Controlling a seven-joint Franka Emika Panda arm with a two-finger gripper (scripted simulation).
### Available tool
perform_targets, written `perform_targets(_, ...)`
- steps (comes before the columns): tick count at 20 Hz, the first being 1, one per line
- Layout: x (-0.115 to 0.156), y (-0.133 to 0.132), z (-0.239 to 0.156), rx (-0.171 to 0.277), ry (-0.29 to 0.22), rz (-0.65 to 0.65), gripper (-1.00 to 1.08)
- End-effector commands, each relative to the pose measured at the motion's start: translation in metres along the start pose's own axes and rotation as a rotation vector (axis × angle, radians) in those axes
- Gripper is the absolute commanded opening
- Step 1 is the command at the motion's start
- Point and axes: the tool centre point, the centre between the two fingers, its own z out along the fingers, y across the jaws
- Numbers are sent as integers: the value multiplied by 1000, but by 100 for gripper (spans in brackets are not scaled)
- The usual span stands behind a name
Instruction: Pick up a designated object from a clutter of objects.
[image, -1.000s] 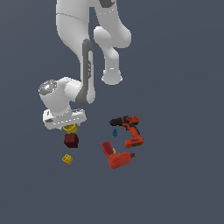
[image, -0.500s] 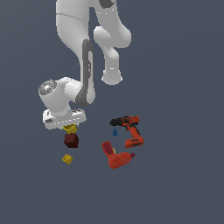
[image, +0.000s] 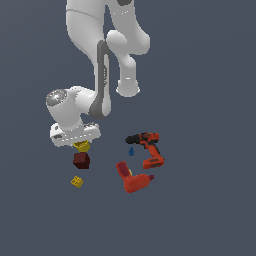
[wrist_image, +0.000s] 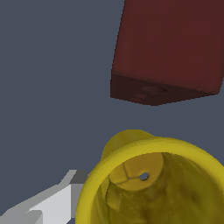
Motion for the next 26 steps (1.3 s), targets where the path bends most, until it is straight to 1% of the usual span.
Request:
perform_targets(1,4,-8,-10,-1,2,-1,-100)
perform_targets(5,12,-27,-31,-2,1,-1,-100)
perform_targets(9,22,-53,-61,-2,1,-1,-100)
perform_targets(26,79,-191,-218,-4,-1,-2,-100)
